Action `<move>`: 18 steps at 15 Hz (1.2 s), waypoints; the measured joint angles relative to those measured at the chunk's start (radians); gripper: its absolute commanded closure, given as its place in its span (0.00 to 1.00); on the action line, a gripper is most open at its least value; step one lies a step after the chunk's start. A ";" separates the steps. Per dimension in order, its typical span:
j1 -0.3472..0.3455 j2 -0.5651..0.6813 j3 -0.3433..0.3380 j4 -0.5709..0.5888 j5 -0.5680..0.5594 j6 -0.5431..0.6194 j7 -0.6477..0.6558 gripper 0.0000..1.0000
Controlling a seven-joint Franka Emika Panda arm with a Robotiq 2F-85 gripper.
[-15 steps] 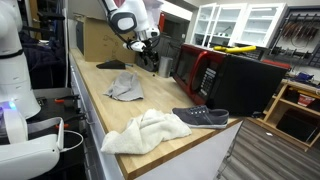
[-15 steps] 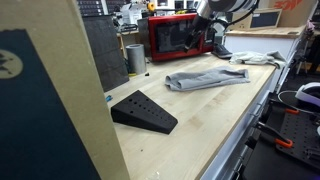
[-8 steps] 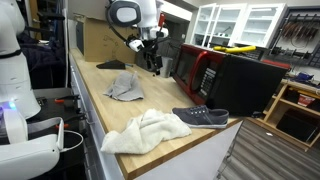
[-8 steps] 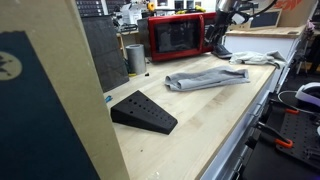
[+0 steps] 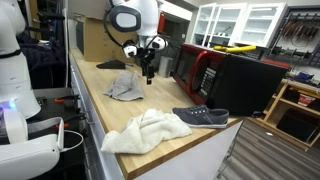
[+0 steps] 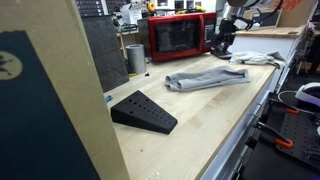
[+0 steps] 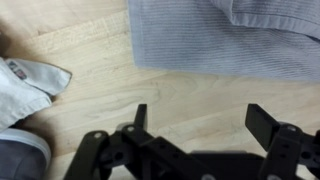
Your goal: Fold the grey towel once from top to bottom and twice from right to left.
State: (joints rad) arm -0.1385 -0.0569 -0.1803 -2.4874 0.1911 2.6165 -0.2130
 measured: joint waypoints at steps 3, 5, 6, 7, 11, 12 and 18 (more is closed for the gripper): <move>-0.018 0.016 -0.005 -0.003 0.000 -0.016 0.027 0.00; -0.032 0.016 -0.016 -0.014 0.000 -0.031 0.027 0.00; -0.039 0.016 -0.023 -0.020 0.000 -0.038 0.026 0.00; -0.044 0.016 -0.029 -0.026 0.000 -0.043 0.025 0.00; -0.059 0.016 -0.045 -0.060 0.012 -0.052 0.021 0.00; -0.060 0.017 -0.047 -0.068 0.025 -0.054 0.018 0.00; -0.061 0.046 -0.048 -0.079 0.165 -0.056 -0.088 0.00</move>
State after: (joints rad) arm -0.1991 -0.0109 -0.2279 -2.5664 0.3557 2.5610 -0.3006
